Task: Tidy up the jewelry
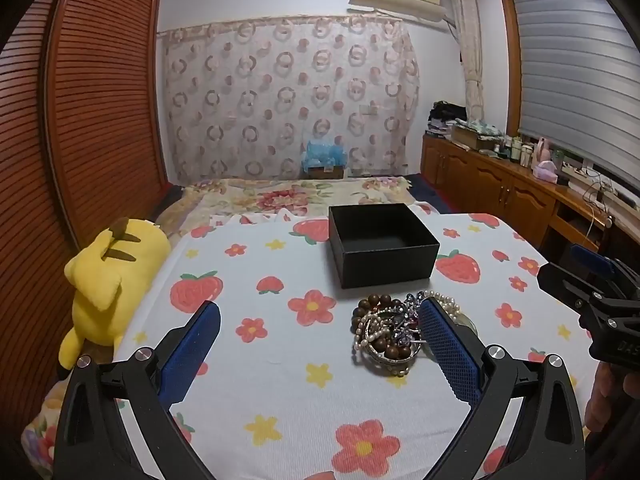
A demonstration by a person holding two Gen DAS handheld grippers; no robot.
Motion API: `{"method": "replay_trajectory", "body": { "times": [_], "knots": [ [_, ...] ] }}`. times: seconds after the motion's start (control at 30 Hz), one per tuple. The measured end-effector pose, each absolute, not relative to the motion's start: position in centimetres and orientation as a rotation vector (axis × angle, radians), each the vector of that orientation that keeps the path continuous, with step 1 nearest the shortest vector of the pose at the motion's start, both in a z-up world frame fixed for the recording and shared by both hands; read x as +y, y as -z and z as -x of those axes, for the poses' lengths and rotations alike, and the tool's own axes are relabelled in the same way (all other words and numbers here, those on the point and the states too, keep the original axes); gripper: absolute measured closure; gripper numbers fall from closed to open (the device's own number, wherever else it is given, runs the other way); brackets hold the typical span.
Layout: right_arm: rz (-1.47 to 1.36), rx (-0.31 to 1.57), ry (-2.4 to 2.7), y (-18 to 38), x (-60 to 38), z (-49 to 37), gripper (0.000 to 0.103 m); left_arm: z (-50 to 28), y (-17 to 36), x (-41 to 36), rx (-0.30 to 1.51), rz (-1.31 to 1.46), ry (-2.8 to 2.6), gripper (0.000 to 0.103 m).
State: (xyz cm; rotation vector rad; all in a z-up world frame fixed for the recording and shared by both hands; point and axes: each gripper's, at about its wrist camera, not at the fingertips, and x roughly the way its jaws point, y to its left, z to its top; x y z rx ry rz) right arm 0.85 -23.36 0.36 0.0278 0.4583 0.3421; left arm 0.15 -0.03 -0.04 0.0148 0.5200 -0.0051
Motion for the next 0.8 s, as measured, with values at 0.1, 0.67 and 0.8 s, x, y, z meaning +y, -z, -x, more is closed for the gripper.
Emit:
{"method": "replay_trajectory", "body": {
  "times": [0.1,0.67,0.8],
  "knots": [
    [-0.028,0.458,-0.342,-0.4,-23.3,-0.8,0.002,0.0,0.0,0.0,0.516,-0.013,0.005,0.007],
    [-0.027,0.458,-0.342,-0.4,-23.3,-0.8,0.002,0.1,-0.7,-0.8,0.511,-0.013,0.005,0.007],
    [-0.028,0.457,-0.342,-0.4,-23.3,-0.8,0.002,0.5,-1.4,-1.0,0.51,-0.013,0.005,0.007]
  ]
}}
